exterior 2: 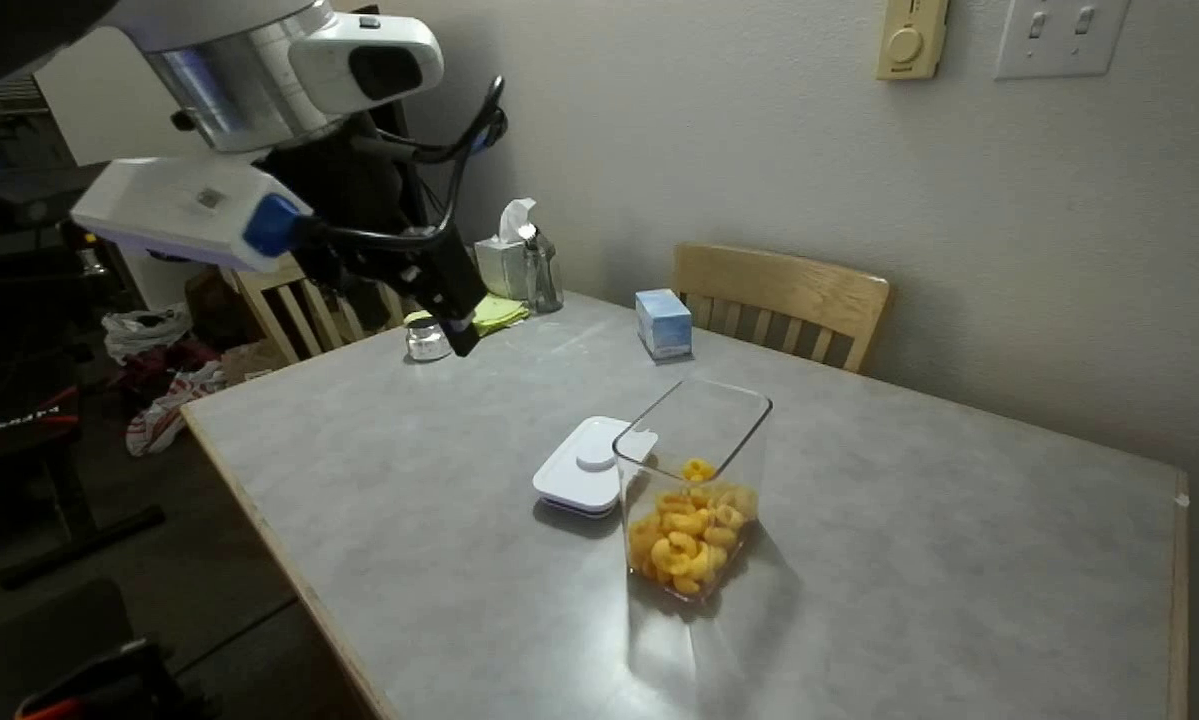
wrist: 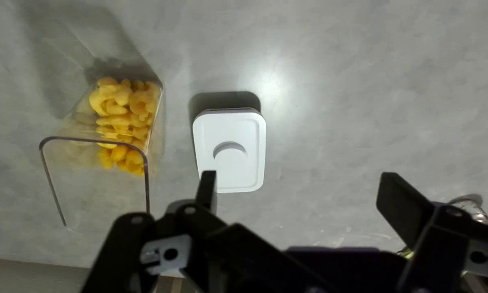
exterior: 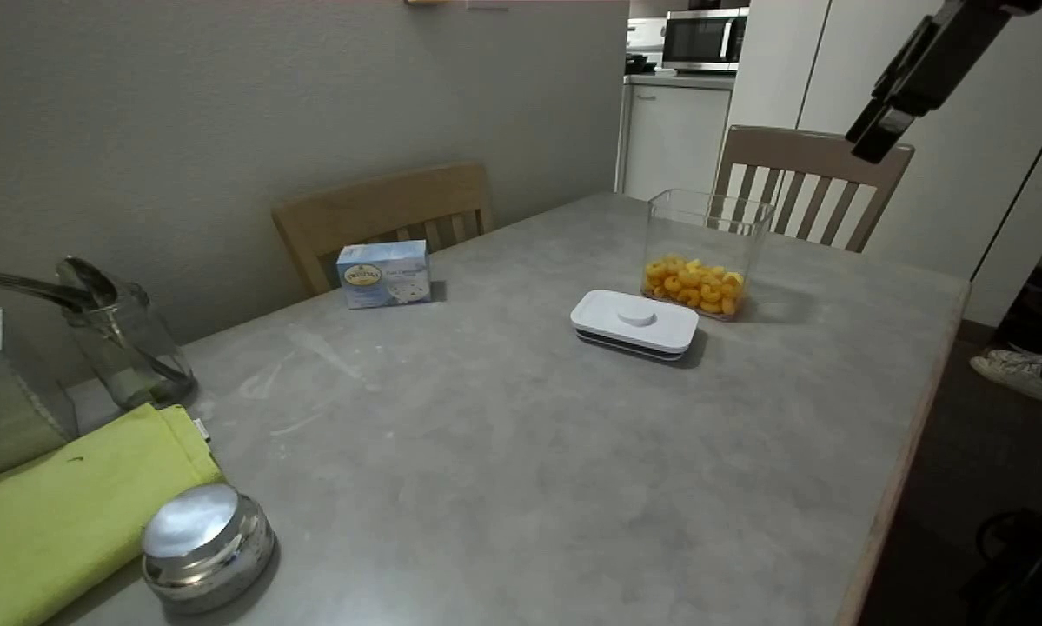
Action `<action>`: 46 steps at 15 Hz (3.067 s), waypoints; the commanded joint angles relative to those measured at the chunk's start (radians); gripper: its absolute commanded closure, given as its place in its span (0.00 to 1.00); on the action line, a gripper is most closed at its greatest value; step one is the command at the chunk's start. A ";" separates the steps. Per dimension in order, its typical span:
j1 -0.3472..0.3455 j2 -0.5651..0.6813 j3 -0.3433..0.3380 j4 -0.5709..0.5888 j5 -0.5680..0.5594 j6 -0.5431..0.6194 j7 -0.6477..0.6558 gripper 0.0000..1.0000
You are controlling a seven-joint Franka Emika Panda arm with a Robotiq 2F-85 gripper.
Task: Pick the lid and cover the container
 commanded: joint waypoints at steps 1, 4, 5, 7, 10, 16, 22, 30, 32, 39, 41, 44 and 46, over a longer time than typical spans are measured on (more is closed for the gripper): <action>0.055 0.109 -0.083 0.087 0.077 -0.013 -0.206 0.00; 0.071 0.192 -0.113 0.156 0.157 -0.025 -0.366 0.00; 0.075 0.217 -0.117 0.183 0.197 -0.038 -0.426 0.00; 0.008 0.168 -0.049 0.135 0.191 -0.019 -0.391 0.00; -0.001 0.224 -0.039 0.183 0.218 -0.027 -0.438 0.00; -0.015 0.311 -0.011 0.229 0.238 0.027 -0.464 0.00; -0.049 0.465 0.075 0.356 0.210 -0.018 -0.471 0.00; -0.142 0.709 0.193 0.606 0.050 -0.176 -0.409 0.00; -0.157 0.767 0.205 0.649 -0.019 -0.165 -0.381 0.00; -0.210 0.824 0.276 0.679 -0.036 -0.134 -0.389 0.00; -0.202 0.816 0.262 0.671 -0.049 -0.134 -0.339 0.00; -0.168 0.814 0.234 0.644 -0.126 -0.103 -0.125 0.00; -0.158 0.821 0.236 0.648 -0.190 -0.120 0.005 0.00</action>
